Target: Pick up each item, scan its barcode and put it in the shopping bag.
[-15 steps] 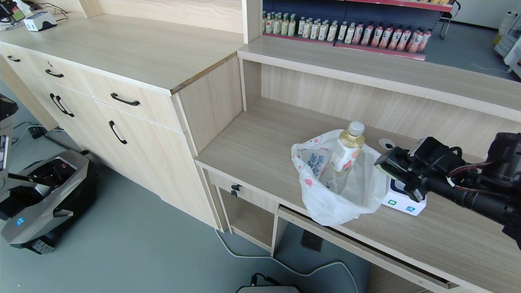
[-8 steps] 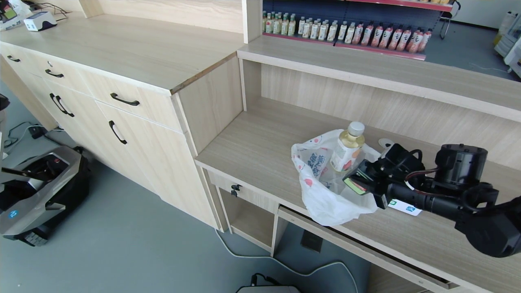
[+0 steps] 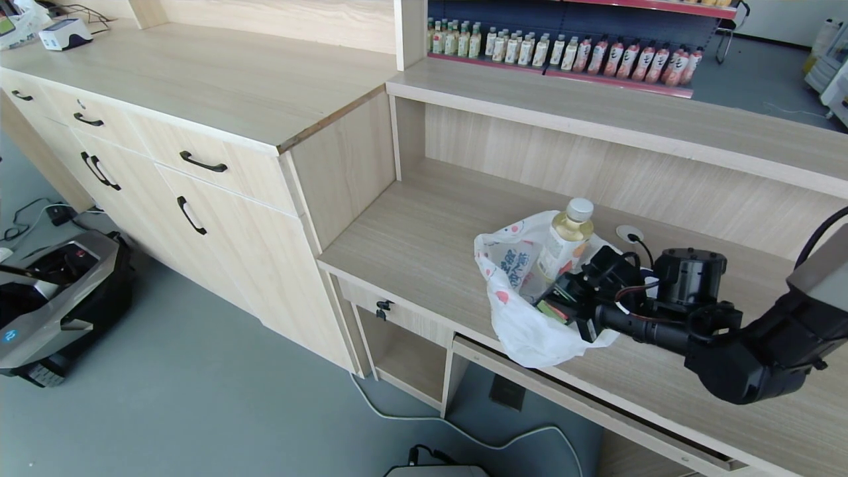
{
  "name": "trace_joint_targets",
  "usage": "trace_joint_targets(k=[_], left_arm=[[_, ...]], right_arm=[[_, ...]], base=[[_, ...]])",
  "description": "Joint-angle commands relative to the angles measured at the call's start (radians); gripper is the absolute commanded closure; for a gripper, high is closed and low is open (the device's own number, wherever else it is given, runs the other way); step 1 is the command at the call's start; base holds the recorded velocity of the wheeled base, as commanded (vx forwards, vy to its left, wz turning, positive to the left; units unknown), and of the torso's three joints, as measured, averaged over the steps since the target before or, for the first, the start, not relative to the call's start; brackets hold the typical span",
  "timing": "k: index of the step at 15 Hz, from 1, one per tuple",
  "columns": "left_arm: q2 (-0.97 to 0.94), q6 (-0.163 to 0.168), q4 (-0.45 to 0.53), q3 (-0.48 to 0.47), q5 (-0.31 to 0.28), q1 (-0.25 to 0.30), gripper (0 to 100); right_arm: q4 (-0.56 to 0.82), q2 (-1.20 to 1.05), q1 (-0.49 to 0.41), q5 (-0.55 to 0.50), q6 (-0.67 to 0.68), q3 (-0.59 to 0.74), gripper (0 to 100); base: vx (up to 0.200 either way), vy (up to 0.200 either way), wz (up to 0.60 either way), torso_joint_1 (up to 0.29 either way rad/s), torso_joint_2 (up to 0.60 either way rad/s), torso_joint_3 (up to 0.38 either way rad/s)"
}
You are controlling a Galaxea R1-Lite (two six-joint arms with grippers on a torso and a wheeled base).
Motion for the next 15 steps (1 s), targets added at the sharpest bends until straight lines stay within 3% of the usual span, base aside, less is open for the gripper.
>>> trace_joint_targets(k=[1, 10, 11, 15], left_arm=[[0.0, -0.001, 0.0, 0.0, 0.0, 0.0, 0], [0.0, -0.001, 0.0, 0.0, 0.0, 0.0, 0], [0.0, -0.001, 0.0, 0.0, 0.0, 0.0, 0], [0.0, -0.001, 0.0, 0.0, 0.002, 0.0, 0]], right_arm=[[0.0, 0.047, -0.002, 0.0, 0.025, -0.016, 100], [0.012, 0.065, -0.062, -0.006, 0.118, -0.013, 100], [0.012, 0.06, -0.062, -0.006, 0.121, -0.013, 0], [0.04, -0.065, -0.059, -0.006, 0.122, 0.002, 0]], base=[[0.0, 0.0, 0.0, 0.0, 0.0, 0.0], [0.0, 0.0, 0.0, 0.0, 0.0, 0.0], [0.0, 0.0, 0.0, 0.0, 0.0, 0.0], [0.0, 0.0, 0.0, 0.0, 0.0, 0.0]])
